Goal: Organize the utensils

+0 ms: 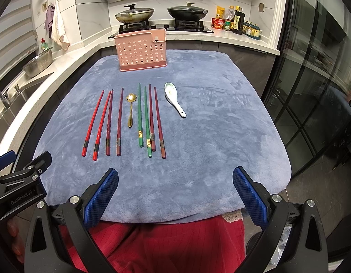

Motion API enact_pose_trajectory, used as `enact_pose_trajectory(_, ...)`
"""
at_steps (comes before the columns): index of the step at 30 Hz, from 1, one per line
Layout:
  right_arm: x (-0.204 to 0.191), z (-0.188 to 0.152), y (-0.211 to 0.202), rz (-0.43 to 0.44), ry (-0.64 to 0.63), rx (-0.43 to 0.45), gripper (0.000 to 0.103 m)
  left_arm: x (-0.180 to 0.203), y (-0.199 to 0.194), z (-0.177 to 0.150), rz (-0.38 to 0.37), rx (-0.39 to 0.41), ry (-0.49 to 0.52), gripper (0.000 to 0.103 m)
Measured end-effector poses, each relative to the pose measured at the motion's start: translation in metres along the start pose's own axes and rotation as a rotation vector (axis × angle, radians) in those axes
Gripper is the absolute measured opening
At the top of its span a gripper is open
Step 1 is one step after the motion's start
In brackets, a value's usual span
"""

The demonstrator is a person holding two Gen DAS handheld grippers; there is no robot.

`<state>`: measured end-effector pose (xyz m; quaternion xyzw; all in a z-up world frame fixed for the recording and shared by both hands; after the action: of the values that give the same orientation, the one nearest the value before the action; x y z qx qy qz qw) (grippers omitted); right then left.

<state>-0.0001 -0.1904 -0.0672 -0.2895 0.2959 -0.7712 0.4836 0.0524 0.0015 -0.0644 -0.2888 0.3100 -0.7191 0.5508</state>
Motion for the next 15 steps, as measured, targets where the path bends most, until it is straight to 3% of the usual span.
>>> enact_pose_trajectory(8, 0.002, 0.0, 0.008, 0.006, 0.023, -0.015, 0.096, -0.016, 0.007, -0.003, -0.015, -0.012, -0.041, 0.096)
enact_pose_trajectory(15, 0.005, 0.007, 0.032, -0.001, 0.034, -0.033, 0.096, -0.039, 0.037, 0.001, 0.005, -0.032, -0.082, 0.096)
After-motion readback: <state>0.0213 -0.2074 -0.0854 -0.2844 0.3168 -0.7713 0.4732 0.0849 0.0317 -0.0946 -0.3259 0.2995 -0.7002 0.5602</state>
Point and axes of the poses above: each gripper's, at about its wrist camera, not at the fingertips, and y roughly the way its jaws point, x to its right, z to its top, the point moved 8 cm from there along y, roughly the way its jaws point, and after that the axes turned 12 degrees about -z, right-handed, at the moved point
